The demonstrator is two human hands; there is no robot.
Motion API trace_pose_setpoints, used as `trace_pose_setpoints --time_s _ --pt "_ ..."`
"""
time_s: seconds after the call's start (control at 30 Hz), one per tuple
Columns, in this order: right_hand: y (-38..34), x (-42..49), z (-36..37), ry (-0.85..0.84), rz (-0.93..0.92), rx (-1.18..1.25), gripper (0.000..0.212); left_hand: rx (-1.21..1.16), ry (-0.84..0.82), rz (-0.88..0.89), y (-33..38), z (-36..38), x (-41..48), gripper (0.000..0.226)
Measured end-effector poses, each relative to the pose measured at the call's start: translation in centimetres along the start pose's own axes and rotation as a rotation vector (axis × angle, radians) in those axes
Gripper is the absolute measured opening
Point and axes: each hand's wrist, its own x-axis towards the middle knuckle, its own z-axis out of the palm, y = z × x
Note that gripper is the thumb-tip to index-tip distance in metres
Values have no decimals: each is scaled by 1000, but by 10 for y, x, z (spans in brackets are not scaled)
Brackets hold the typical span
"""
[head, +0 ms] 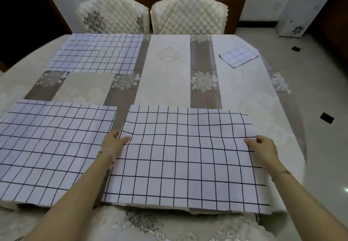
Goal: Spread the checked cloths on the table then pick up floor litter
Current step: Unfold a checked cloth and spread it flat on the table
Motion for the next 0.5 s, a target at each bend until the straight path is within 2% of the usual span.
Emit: trace_pose_setpoints --time_s 0.23,0.37,0.5 --pt "2 4 10 94 8 -139 43 191 107 76 -5 8 -3 43" --pt "0 5 13 129 26 -167 44 209 134 98 -8 8 0 41" --pt "-2 2 17 150 43 -190 27 204 143 121 -11 9 4 40"
